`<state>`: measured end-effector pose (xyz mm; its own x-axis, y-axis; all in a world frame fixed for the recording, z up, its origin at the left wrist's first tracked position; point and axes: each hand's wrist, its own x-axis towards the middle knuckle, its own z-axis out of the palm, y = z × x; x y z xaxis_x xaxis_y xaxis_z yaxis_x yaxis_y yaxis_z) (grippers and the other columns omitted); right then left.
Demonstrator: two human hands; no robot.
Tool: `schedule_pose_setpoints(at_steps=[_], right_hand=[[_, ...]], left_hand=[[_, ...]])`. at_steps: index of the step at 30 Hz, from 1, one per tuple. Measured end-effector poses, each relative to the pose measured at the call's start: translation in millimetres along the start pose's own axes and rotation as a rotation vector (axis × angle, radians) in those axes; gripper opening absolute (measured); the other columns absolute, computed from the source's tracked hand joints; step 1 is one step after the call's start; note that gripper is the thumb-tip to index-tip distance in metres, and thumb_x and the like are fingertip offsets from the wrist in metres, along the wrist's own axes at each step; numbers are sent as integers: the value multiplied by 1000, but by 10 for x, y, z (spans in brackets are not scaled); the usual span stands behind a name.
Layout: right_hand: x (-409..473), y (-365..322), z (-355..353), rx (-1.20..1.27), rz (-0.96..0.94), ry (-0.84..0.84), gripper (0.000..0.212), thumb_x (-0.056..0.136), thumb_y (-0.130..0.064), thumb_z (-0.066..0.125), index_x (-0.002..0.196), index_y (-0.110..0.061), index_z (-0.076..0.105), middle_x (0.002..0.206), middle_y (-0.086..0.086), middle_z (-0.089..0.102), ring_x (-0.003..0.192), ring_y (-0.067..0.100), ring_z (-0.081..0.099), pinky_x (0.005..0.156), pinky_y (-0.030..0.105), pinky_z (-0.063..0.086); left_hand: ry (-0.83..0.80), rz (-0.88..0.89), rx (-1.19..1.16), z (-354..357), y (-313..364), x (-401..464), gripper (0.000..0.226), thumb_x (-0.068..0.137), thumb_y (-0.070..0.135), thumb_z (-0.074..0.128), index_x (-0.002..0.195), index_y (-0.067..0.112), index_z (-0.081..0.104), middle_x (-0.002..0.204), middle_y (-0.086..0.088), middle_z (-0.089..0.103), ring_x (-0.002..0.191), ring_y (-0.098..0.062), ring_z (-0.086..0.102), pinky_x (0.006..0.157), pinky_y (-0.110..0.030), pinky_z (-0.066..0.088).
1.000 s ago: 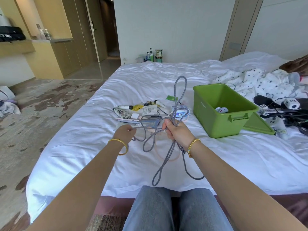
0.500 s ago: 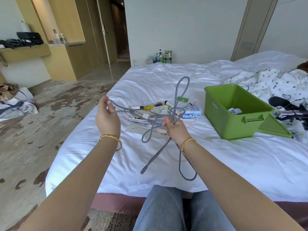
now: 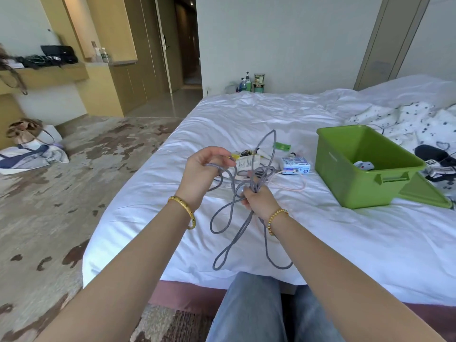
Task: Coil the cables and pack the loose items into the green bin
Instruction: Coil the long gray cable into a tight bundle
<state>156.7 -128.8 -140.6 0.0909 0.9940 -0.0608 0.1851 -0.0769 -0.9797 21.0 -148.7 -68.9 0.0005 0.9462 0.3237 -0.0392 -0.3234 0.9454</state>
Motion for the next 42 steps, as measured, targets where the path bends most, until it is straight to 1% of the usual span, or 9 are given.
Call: schedule_pose_setpoints(at_steps=[9, 16, 22, 26, 29, 32, 36, 39, 42], right_hand=[[-46, 30, -79, -384, 154, -197, 23, 96, -25, 40, 86, -11, 56, 67, -1, 59, 47, 8, 39, 35, 14, 30], [19, -32, -222, -223, -147, 16, 27, 93, -5, 43, 92, -19, 66, 92, 1, 65, 85, 24, 57, 74, 30, 46], [-123, -199, -258, -480, -357, -192, 60, 90, -7, 47, 143, -29, 27, 101, -16, 52, 82, 8, 58, 76, 28, 50], [-251, -282, -308, -522, -425, -211, 37, 90, -5, 47, 69, -36, 49, 48, -26, 53, 50, -18, 48, 47, 3, 31], [-311, -316, -345, -426, -402, -276, 38, 88, 0, 45, 74, -32, 60, 55, -27, 58, 52, -12, 49, 54, 7, 32], [-365, -371, -422, -398, -399, -368, 34, 88, 1, 43, 107, -16, 65, 75, -18, 67, 56, -5, 47, 55, 11, 35], [-409, -414, -532, -207, -380, -327, 27, 94, -5, 44, 103, -19, 66, 48, -19, 52, 42, -4, 37, 51, 13, 31], [-415, -444, -609, -129, -335, -315, 24, 97, -12, 45, 95, -19, 68, 61, 9, 57, 60, 7, 43, 60, 19, 35], [-446, -464, -688, -129, -335, -336, 25, 98, -12, 42, 103, -4, 66, 38, -16, 46, 37, -3, 39, 44, 3, 30]], left_hand=[[70, -97, -177, -82, -238, 85, 37, 89, -11, 35, 74, 12, 59, 55, 6, 58, 50, -13, 59, 58, -27, 55], [155, -536, -53, -71, -501, 162, 32, 95, 1, 31, 75, 10, 55, 63, -9, 46, 28, -9, 47, 37, -18, 46], [-159, -411, 302, -120, -717, 203, 48, 91, -13, 38, 134, 7, 41, 113, -13, 45, 87, -25, 47, 59, -19, 43], [-437, -167, 541, -26, -839, 158, 62, 81, -24, 42, 139, -1, 35, 138, -25, 43, 127, -40, 41, 73, -15, 46], [-475, 10, 638, 35, -903, 109, 53, 77, -20, 47, 128, -4, 45, 129, -29, 49, 124, -42, 44, 95, -31, 40], [-246, 8, 419, 155, -904, 111, 44, 84, -5, 54, 125, 3, 38, 122, -22, 49, 123, -37, 45, 105, -38, 38], [174, 112, 321, 291, -750, 280, 47, 77, -10, 64, 106, 7, 30, 107, -9, 38, 100, -20, 43, 72, -12, 41], [-270, 69, 466, 284, -730, 322, 51, 82, -9, 59, 128, 0, 37, 126, -9, 43, 119, -18, 44, 78, -7, 39], [-691, -46, 547, 314, -710, 239, 54, 83, -18, 44, 129, 9, 43, 129, -1, 46, 114, -4, 45, 84, -3, 38]])
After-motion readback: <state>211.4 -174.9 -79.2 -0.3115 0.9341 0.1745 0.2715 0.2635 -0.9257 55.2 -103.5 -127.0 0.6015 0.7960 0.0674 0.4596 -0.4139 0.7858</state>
